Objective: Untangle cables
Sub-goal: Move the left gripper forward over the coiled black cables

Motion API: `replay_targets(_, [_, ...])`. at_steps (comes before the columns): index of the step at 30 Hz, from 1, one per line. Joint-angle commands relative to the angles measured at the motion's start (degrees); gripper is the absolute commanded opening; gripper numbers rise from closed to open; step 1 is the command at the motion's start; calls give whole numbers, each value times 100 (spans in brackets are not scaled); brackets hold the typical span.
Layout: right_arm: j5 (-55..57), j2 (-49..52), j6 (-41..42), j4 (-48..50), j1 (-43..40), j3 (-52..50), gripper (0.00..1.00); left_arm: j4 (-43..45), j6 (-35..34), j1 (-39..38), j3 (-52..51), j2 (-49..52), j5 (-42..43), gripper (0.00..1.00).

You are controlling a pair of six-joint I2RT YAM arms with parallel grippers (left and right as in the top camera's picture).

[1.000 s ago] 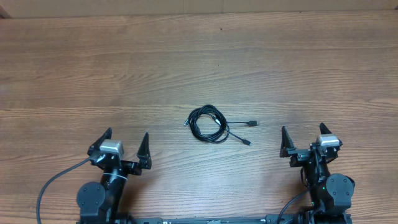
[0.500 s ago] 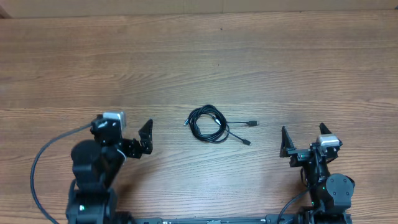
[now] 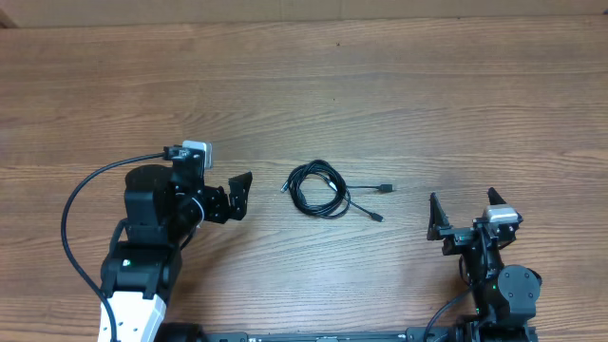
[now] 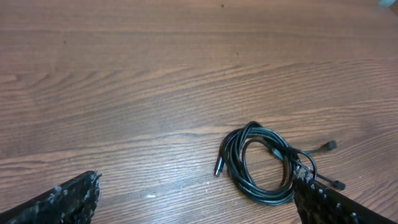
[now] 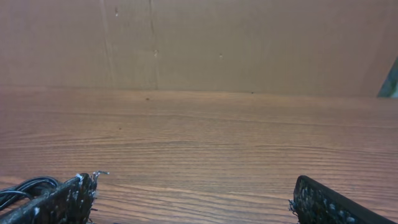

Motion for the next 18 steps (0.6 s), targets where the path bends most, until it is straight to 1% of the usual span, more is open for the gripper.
replay_targets(1, [55, -50, -4, 33, -33, -39, 100, -50, -175, -15, 157, 208, 302, 100])
replay_targets(3, [55, -50, -4, 33, -33, -39, 100, -33, -175, -17, 157, 299, 461, 100])
replay_targets(8, [55, -50, -4, 33, -33, -39, 100, 22, -170, -17, 157, 531, 544, 100])
replay_targets(12, [55, -50, -4, 33, -33, -39, 100, 48, -219, -17, 192, 540, 678, 100])
replay_targets(16, [55, -50, -4, 33, -33, -39, 100, -101, -234, -37, 551, 542, 621, 100])
replay_targets(18, [55, -50, -4, 33, -33, -39, 100, -323, -232, -111, 822, 544, 398, 100])
